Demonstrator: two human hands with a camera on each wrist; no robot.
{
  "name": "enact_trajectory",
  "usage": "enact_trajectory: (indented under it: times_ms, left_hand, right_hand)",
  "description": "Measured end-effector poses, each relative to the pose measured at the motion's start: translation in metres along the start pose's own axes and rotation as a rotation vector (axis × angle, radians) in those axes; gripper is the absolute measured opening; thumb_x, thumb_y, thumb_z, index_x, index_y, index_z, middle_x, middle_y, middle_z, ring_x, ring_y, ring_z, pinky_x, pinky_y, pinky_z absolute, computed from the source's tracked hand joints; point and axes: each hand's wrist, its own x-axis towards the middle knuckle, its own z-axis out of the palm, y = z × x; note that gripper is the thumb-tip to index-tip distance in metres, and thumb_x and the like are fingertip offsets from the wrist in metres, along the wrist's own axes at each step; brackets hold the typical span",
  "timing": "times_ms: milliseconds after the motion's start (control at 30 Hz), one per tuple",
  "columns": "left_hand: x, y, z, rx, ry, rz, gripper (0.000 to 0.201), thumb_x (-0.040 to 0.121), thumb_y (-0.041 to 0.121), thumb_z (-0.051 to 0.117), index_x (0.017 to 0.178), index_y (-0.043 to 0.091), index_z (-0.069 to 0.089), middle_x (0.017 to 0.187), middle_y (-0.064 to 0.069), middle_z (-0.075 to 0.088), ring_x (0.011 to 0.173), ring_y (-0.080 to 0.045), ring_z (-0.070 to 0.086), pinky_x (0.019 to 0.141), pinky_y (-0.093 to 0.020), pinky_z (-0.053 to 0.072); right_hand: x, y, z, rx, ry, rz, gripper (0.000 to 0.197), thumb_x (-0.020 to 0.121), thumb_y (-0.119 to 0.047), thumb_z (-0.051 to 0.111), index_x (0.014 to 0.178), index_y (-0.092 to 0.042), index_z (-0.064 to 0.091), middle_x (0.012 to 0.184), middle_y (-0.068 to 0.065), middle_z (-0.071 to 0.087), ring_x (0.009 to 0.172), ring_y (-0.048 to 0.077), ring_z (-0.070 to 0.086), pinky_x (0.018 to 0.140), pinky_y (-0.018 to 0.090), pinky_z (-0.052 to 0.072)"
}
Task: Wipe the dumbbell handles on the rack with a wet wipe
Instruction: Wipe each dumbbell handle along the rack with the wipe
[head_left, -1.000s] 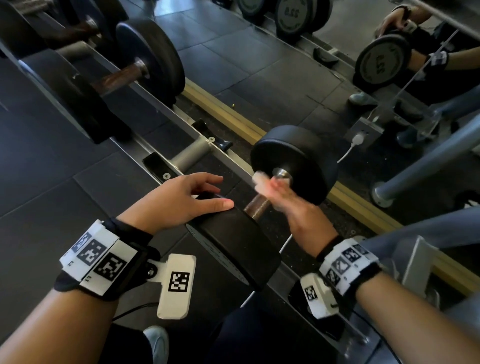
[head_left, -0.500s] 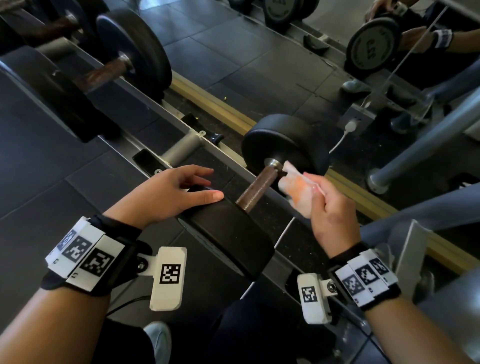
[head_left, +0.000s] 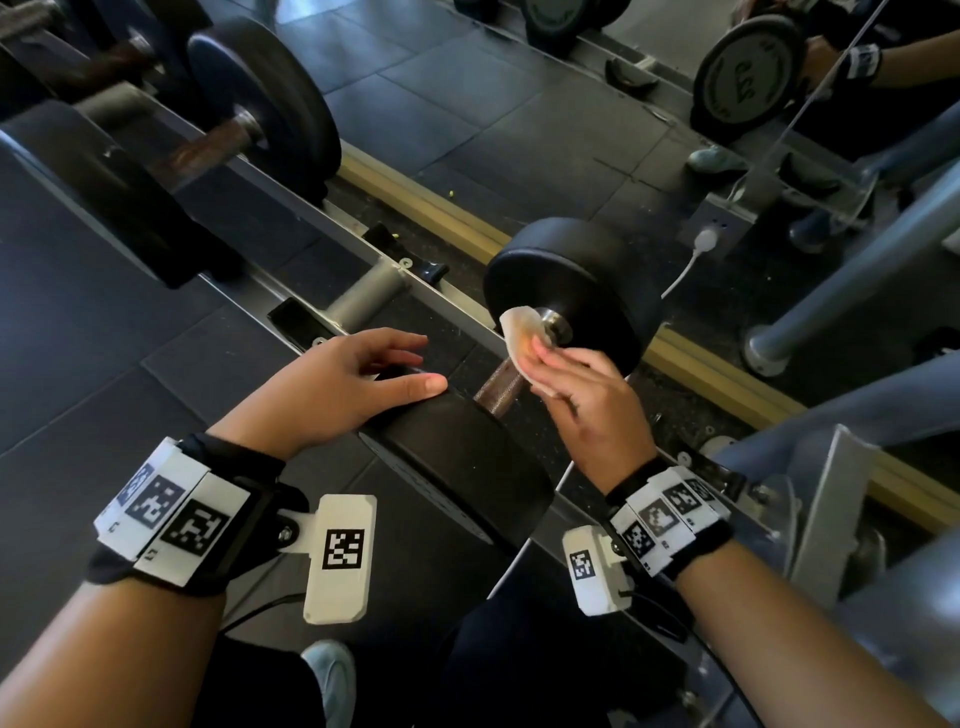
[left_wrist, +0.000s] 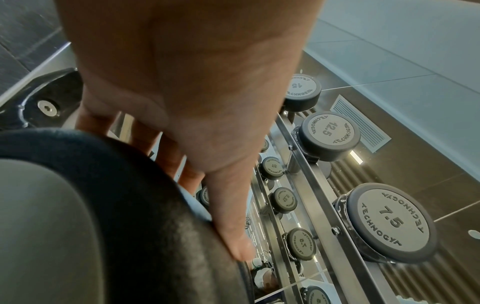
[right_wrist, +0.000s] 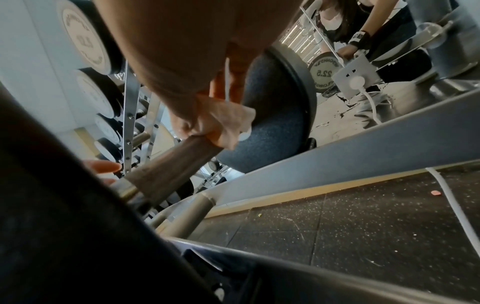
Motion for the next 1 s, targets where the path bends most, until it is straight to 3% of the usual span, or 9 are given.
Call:
enact_trajectory:
  times_ms: [233, 300, 367, 533, 700, 800, 867, 933, 1000]
  left_hand:
    - [0.0, -0.001, 0.001, 0.01, 0.001, 0.01, 0.082, 0.061, 0.073, 0.059, 0.136, 0.041, 0.05, 0.123, 0.023, 0.061, 0.116, -0.001, 0.055, 0.098, -0.026, 0.04]
    - [0.001, -0.002, 0.0, 0.009, 0.004, 0.009, 0.08, 0.062, 0.072, 0.06, 0.136, 0.041, 0.051, 0.123, 0.023, 0.062, 0.117, -0.001, 0.055, 0.103, -0.031, 0.041]
    - [0.001, -0.003, -0.001, 0.009, 0.008, 0.013, 0.077, 0.064, 0.071, 0.061, 0.135, 0.04, 0.052, 0.121, 0.022, 0.063, 0.116, 0.0, 0.056, 0.104, -0.032, 0.041]
    - [0.001, -0.005, 0.0, 0.01, 0.003, 0.018, 0.072, 0.068, 0.069, 0.061, 0.134, 0.041, 0.052, 0.12, 0.023, 0.063, 0.113, 0.004, 0.056, 0.098, -0.026, 0.041]
    - [0.002, -0.005, 0.0, 0.01, 0.007, 0.016, 0.07, 0.068, 0.068, 0.061, 0.133, 0.042, 0.052, 0.12, 0.024, 0.063, 0.114, 0.003, 0.055, 0.1, -0.028, 0.04]
    - [0.002, -0.004, 0.0, 0.002, 0.01, 0.016, 0.072, 0.065, 0.07, 0.061, 0.131, 0.043, 0.053, 0.118, 0.024, 0.064, 0.115, 0.002, 0.056, 0.103, -0.031, 0.04]
    - [0.002, -0.003, 0.0, -0.007, 0.012, 0.013, 0.073, 0.063, 0.071, 0.061, 0.13, 0.044, 0.054, 0.118, 0.025, 0.064, 0.114, 0.003, 0.056, 0.104, -0.031, 0.04]
    - [0.003, -0.004, 0.0, -0.013, 0.019, 0.013, 0.074, 0.061, 0.072, 0.062, 0.129, 0.043, 0.056, 0.117, 0.025, 0.065, 0.114, 0.003, 0.057, 0.105, -0.032, 0.041]
    - [0.003, -0.005, 0.0, -0.012, 0.015, 0.013, 0.073, 0.063, 0.072, 0.062, 0.129, 0.043, 0.056, 0.118, 0.024, 0.065, 0.114, 0.003, 0.058, 0.106, -0.034, 0.042]
  right_hand:
    - [-0.013, -0.005, 0.004, 0.192, -0.199, -0.05, 0.048, 0.098, 0.004, 0.049, 0.139, -0.02, 0.054, 0.147, -0.005, 0.049, 0.143, 0.005, 0.035, 0.118, 0.022, 0.029]
    - [-0.017, -0.008, 0.0, 0.261, -0.211, -0.02, 0.044, 0.099, 0.0, 0.048, 0.137, -0.022, 0.057, 0.135, -0.006, 0.06, 0.123, -0.009, 0.053, 0.103, 0.012, 0.043]
    - [-0.015, -0.011, -0.007, 0.343, -0.094, 0.11, 0.037, 0.102, -0.008, 0.047, 0.134, -0.025, 0.059, 0.109, -0.019, 0.068, 0.087, -0.013, 0.064, 0.072, 0.005, 0.049]
    - [-0.006, -0.006, -0.026, 0.312, 0.254, 0.342, 0.031, 0.103, -0.022, 0.046, 0.13, -0.023, 0.061, 0.125, -0.004, 0.064, 0.113, 0.004, 0.059, 0.082, 0.008, 0.051]
    - [-0.006, -0.001, -0.032, 0.088, 0.37, 0.194, 0.026, 0.103, -0.018, 0.048, 0.126, -0.011, 0.059, 0.113, -0.006, 0.06, 0.101, -0.004, 0.053, 0.07, 0.0, 0.045]
    - [-0.003, -0.004, -0.014, 0.112, 0.268, 0.176, 0.019, 0.102, -0.019, 0.05, 0.117, -0.012, 0.059, 0.107, -0.004, 0.066, 0.09, 0.0, 0.061, 0.065, 0.004, 0.047]
    - [0.002, -0.004, -0.003, 0.103, 0.133, 0.134, 0.017, 0.1, -0.016, 0.055, 0.114, -0.013, 0.064, 0.105, 0.001, 0.07, 0.093, 0.01, 0.066, 0.072, 0.013, 0.05]
    - [0.006, 0.001, 0.003, 0.082, 0.038, 0.083, 0.016, 0.094, -0.012, 0.064, 0.109, -0.012, 0.071, 0.126, 0.002, 0.065, 0.11, 0.016, 0.056, 0.089, 0.022, 0.048]
    - [0.009, 0.008, 0.001, 0.122, -0.009, 0.093, 0.017, 0.089, -0.013, 0.07, 0.106, -0.015, 0.074, 0.145, -0.006, 0.048, 0.118, 0.013, 0.044, 0.096, 0.016, 0.041]
